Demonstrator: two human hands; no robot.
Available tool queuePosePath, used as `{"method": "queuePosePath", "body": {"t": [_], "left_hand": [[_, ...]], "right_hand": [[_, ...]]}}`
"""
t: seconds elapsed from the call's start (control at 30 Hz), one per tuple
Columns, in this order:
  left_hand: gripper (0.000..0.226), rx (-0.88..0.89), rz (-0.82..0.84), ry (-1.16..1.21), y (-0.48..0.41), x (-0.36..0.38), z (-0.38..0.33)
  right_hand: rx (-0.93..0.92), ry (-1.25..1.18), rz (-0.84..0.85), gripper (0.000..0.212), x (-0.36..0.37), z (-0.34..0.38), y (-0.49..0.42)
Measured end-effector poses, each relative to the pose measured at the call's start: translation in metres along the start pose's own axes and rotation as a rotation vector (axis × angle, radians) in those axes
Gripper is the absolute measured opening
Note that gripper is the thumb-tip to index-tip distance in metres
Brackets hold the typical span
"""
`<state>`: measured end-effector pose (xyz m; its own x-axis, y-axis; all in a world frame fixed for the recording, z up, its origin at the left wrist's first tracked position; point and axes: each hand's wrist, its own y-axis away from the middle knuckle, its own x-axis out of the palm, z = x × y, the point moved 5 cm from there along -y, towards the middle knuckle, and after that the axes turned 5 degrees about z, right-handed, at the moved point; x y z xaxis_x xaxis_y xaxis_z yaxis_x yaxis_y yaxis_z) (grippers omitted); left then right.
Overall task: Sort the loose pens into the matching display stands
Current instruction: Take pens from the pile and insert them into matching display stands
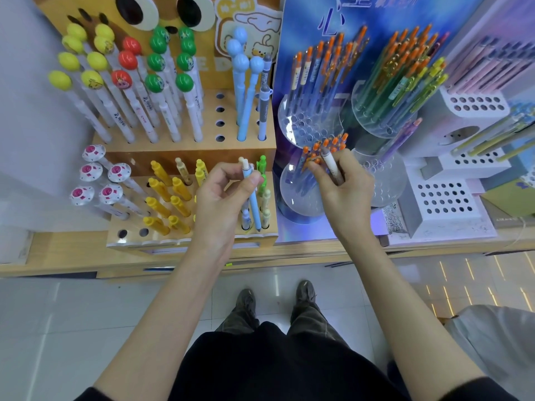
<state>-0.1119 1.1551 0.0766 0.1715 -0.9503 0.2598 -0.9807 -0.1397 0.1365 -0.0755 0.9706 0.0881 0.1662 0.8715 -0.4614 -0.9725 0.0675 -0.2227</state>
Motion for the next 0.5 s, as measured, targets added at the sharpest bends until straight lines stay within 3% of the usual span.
{"method": "queuePosePath", "body": {"t": [0.13, 0.3, 0.5], "left_hand": [[0.013, 0.003, 0.009, -0.005, -0.002, 0.001, 0.002], [0.011, 0.0, 0.025, 0.006, -0.002, 0.003, 0.001], [0.006, -0.018, 0.044, -0.014, -0.002, 0.009, 0.002]], "right_hand": [[-0.085, 0.082, 0.075, 0.033, 0.005, 0.005, -0.007], [-0.036, 0.062, 0.051, 0.046, -0.003, 0.001, -0.013], [0.002, 0.027, 0.085, 0.023, -0.002, -0.003, -0.009]]}}
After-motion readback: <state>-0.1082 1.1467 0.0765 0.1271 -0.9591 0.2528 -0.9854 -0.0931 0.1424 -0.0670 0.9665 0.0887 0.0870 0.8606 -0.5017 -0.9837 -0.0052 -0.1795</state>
